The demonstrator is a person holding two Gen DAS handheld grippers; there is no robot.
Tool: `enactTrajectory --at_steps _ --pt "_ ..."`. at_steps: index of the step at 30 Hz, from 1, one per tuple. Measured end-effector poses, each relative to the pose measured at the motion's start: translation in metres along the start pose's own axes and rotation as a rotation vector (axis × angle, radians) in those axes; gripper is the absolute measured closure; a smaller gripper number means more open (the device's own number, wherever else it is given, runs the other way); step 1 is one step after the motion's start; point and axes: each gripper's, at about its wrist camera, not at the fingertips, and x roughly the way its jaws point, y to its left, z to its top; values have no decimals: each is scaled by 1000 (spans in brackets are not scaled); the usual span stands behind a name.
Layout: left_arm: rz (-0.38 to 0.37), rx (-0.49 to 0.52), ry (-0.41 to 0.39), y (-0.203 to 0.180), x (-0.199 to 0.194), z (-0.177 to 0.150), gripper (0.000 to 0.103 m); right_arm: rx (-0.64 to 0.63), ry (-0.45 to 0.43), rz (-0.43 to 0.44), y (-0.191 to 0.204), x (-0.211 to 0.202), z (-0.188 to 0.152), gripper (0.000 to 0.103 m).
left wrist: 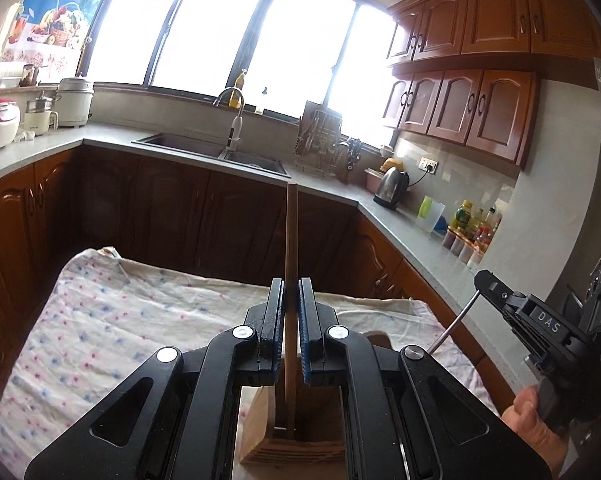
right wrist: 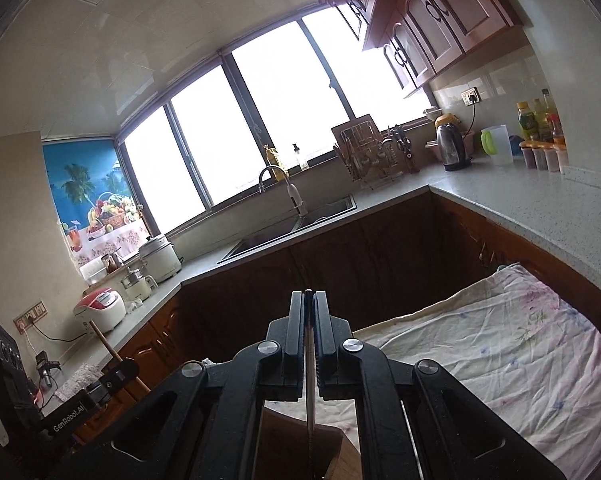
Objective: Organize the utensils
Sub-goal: 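Carry both chopsticks up and lower them into the wooden utensil holder, then open both grippers to release the chopsticks into the holder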
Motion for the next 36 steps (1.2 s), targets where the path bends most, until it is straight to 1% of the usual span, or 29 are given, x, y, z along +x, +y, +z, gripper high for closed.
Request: enactTrajectory --at_steps 5,7,9,13,17,18,19,21,22,23,24,25,26,27,28,29,33,36 --pt "5 -20 44 6 14 -21 97 20 32 -5 -8 10 -22 99" --pt "1 -11 39 4 13 -22 97 23 54 -10 -12 14 -29 99" --pt "0 -7 46 3 13 -20 97 27 55 -18 -15 14 -32 98" --pt "2 4 51 1 14 -20 97 54 81 -19 -22 17 -29 98" --pt "5 8 58 1 15 -19 97 41 97 -18 -20 21 -29 98" --pt "5 6 64 2 16 -19 97 42 102 -16 -20 21 -29 97" --pt "6 4 67 2 16 -19 97 44 109 -11 -20 22 -29 94" --pt "14 7 77 2 15 -19 94 45 121 -9 -19 23 -28 92" --pt "12 6 80 2 13 -19 86 43 127 -7 -19 23 -28 91" --pt "19 2 83 3 11 -19 78 43 133 -1 -19 22 -27 84" --pt "27 -2 80 3 8 -19 57 46 136 8 -19 20 -25 63" --pt "33 -6 66 3 3 -20 48 52 131 19 -21 16 -25 51" --pt "39 -8 55 5 -1 -20 46 58 118 28 -21 10 -23 36" --pt "46 -9 53 5 -5 -20 41 62 101 33 -23 4 -21 31" --pt "52 -13 56 6 -9 -20 36 66 88 38 -23 -1 -19 31" --pt "53 -20 56 7 -14 -21 35 68 83 47 -23 -7 -17 31" --pt "59 -42 56 14 -37 -25 27 77 73 71 -22 -30 -10 20" --pt "64 -49 63 17 -56 -32 26 73 65 82 -20 -50 -9 16"
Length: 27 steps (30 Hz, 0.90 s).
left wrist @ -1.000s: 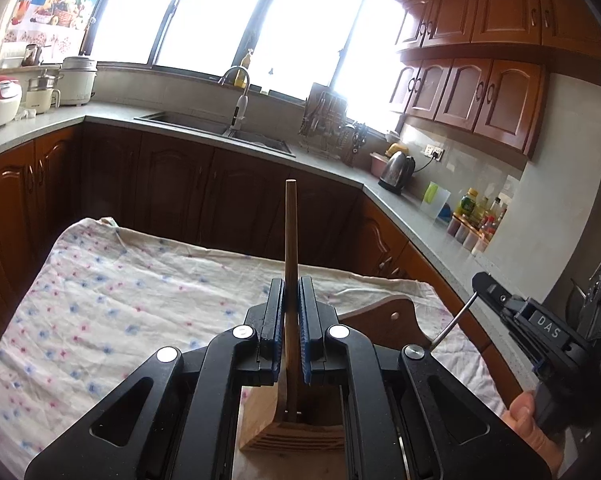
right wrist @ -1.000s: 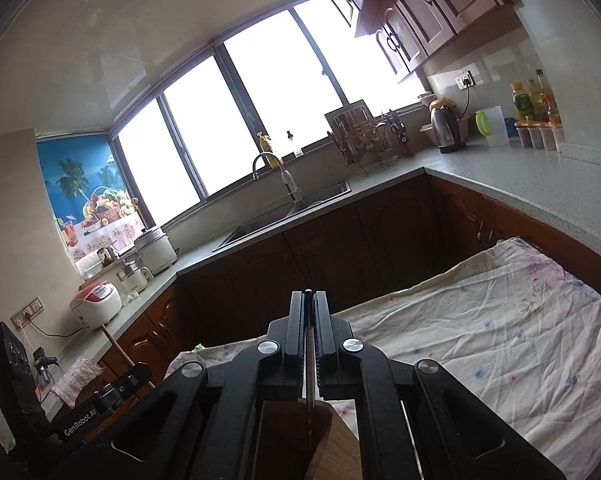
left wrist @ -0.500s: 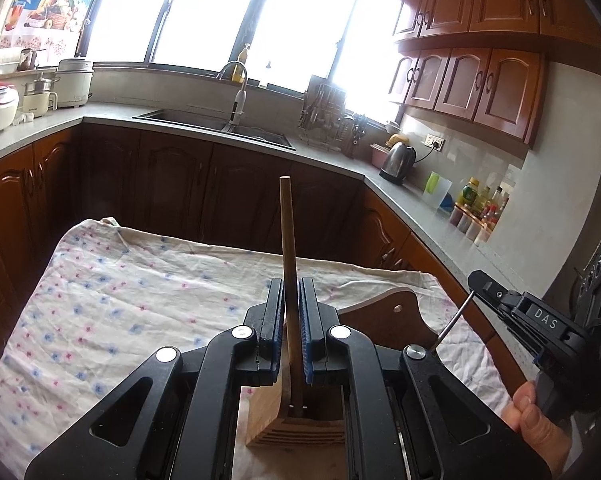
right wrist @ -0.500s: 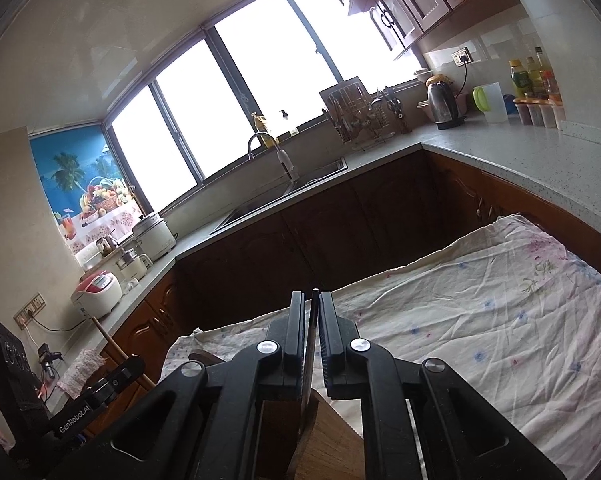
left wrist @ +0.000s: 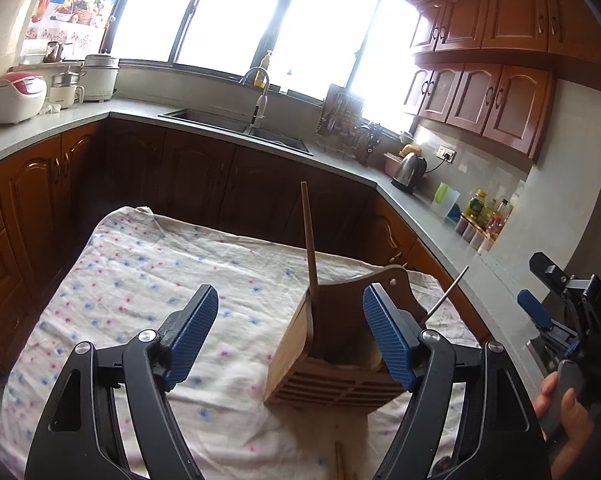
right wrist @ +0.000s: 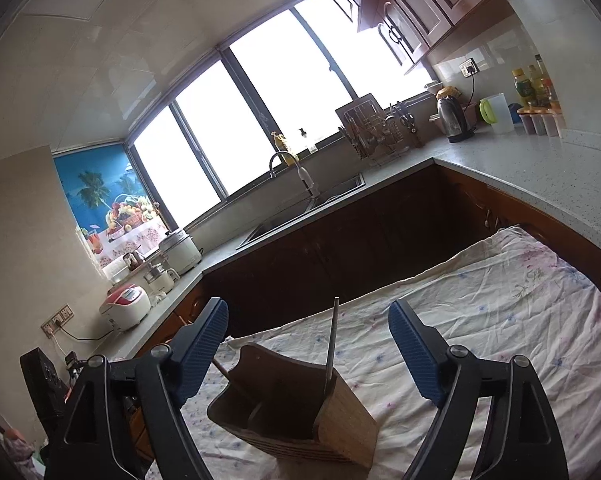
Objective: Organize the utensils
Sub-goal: 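Open both grippers to release the chopsticks into the holder, then move both grippers back down toward the remaining chopsticks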
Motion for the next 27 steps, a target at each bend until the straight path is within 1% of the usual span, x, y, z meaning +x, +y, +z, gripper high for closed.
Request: enactTrajectory --at_steps 6,12,15,22,24,27 --pt "19 -5 41 7 -34 -21 25 4 16 -1 2 -38 -13 14" --pt "8 -17 104 10 -61 -53 25 -14 88 -7 2 -70 -40 14" --pt "3 -10 151 8 -69 -72 25 -41 120 -30 2 -87 -59 14" --pt "6 15 202 3 -94 -115 25 -83 175 -114 -7 -129 -101 14" --pt "14 23 216 2 -99 -126 25 -102 183 -148 -10 -139 -113 13" --pt "18 10 251 5 -102 -141 25 -102 214 -171 -16 -152 -130 13"
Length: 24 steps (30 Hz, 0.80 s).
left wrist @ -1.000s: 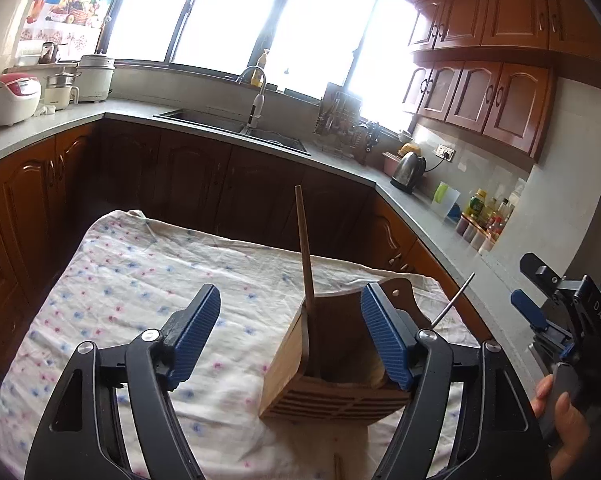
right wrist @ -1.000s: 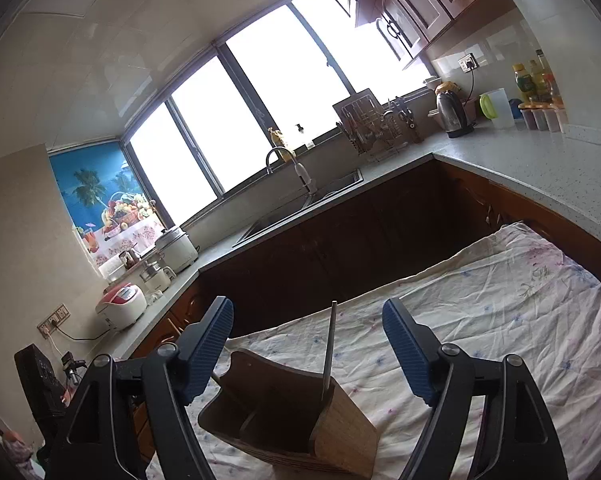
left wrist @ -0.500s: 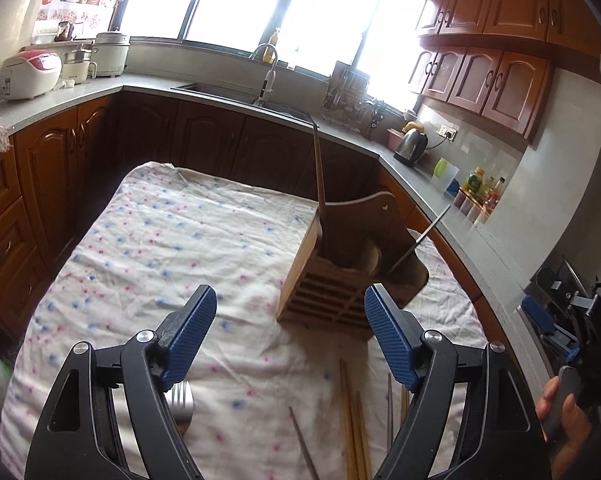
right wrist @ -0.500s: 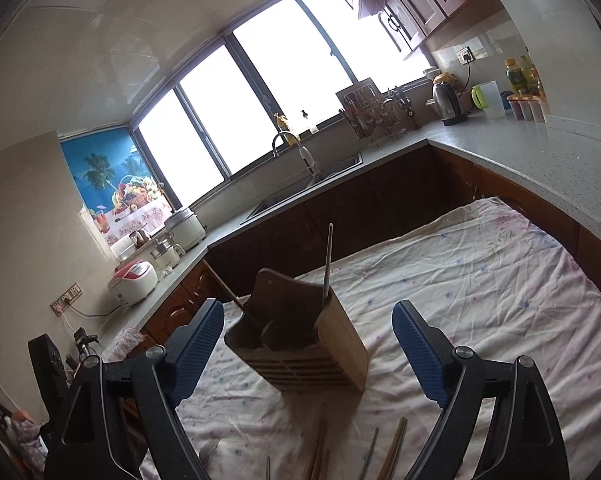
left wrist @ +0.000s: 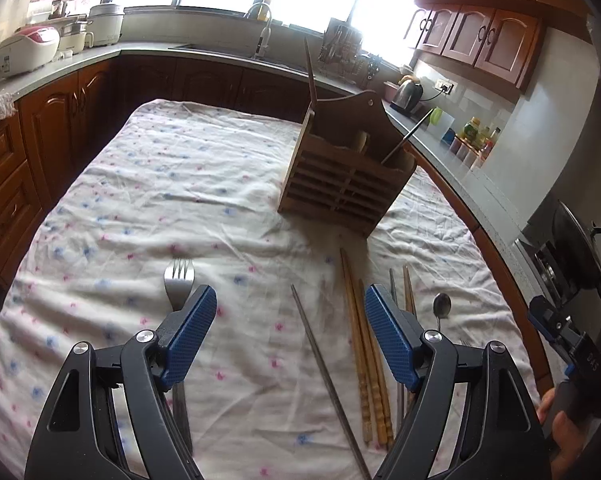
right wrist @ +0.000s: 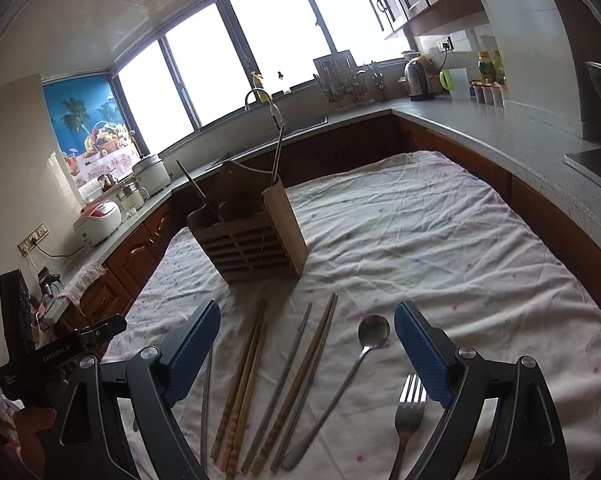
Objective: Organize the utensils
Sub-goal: 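Move both grippers back down toward the remaining chopsticks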
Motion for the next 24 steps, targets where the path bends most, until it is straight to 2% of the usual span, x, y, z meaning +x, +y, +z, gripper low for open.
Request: enactTrajectory --at_steps 7,16,20,24 --pt "18 -21 62 1 6 -22 25 9 66 -15 -7 -3 -29 13" --pt "11 -1 89 -11 15 -16 25 15 84 3 -5 5 -27 15" --pt "24 14 115 -12 25 -12 25 25 92 0 -8 11 -21 25" --pt "27 25 148 -14 37 -11 29 36 112 0 -9 22 -16 44"
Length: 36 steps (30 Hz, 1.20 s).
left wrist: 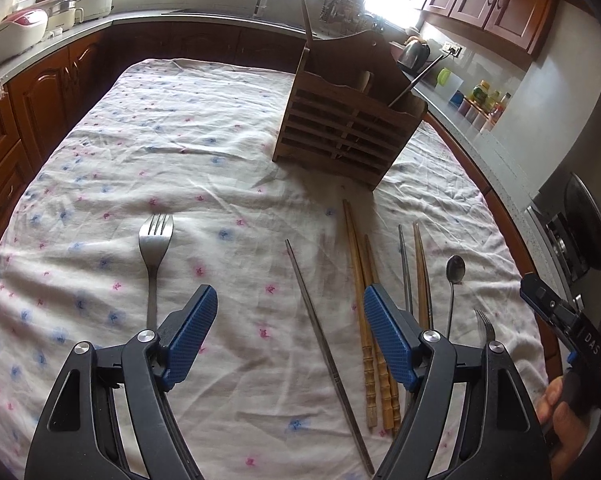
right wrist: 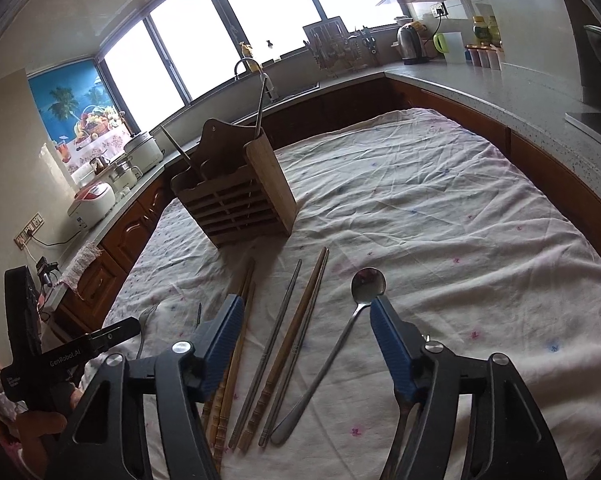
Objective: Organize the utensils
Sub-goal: 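Move both grippers back down toward the remaining chopsticks, then close the left gripper on a steel chopstick while the right gripper grasps a wooden chopstick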
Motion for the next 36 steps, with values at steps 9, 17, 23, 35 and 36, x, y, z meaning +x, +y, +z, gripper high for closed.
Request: enactTrajectory --at_steps 9,17,23,35,36 --pt "-3 27 116 -8 39 2 54 -1 118 -3 3 57 10 77" --pt "4 25 177 -5 61 2 61 23 212 24 5 114 15 88" --pt "-1 45 184 -7 70 6 63 14 250 3 6 137 16 92" --pt "104 230 182 -39 89 12 71 -67 289 -71 14 169 35 95" --pt "111 242 177 -39 90 13 76 -77 289 -75 16 170 35 95"
